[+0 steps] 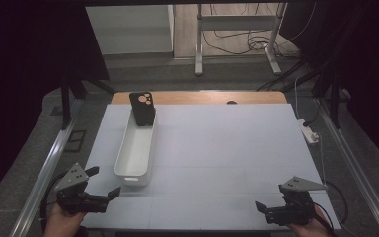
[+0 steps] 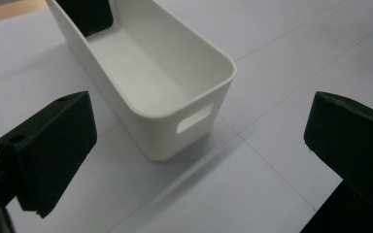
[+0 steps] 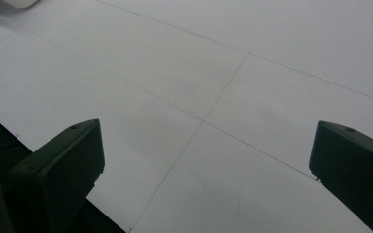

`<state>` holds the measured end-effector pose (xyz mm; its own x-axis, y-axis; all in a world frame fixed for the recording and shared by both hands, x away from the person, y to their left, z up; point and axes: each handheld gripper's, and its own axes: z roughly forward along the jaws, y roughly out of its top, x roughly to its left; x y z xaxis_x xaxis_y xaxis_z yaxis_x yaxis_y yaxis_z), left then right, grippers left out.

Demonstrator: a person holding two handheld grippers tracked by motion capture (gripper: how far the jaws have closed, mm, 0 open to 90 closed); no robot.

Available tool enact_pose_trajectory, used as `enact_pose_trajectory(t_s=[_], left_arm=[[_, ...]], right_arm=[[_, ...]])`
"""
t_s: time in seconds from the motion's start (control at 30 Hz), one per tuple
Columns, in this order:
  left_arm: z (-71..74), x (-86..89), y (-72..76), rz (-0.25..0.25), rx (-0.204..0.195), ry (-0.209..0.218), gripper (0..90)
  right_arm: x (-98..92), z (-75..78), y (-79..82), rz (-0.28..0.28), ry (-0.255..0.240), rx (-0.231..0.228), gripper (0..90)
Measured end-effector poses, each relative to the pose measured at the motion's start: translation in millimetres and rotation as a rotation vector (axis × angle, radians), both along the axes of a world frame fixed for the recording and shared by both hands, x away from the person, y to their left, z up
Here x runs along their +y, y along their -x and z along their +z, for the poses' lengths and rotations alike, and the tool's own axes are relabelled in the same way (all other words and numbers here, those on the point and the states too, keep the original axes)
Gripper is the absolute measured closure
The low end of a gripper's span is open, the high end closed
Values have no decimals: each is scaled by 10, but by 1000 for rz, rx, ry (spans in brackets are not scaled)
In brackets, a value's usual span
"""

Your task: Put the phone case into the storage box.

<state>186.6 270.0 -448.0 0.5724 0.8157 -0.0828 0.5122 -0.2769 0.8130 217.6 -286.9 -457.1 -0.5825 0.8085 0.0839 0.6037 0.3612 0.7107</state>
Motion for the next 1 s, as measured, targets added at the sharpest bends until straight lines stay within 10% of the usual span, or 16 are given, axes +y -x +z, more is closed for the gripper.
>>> enact_pose_trajectory(t_s=[1.0], left_arm=[[-184, 65, 189, 55, 57, -64, 0]], right_arm=[[-1, 0, -2, -2, -5, 4, 0]])
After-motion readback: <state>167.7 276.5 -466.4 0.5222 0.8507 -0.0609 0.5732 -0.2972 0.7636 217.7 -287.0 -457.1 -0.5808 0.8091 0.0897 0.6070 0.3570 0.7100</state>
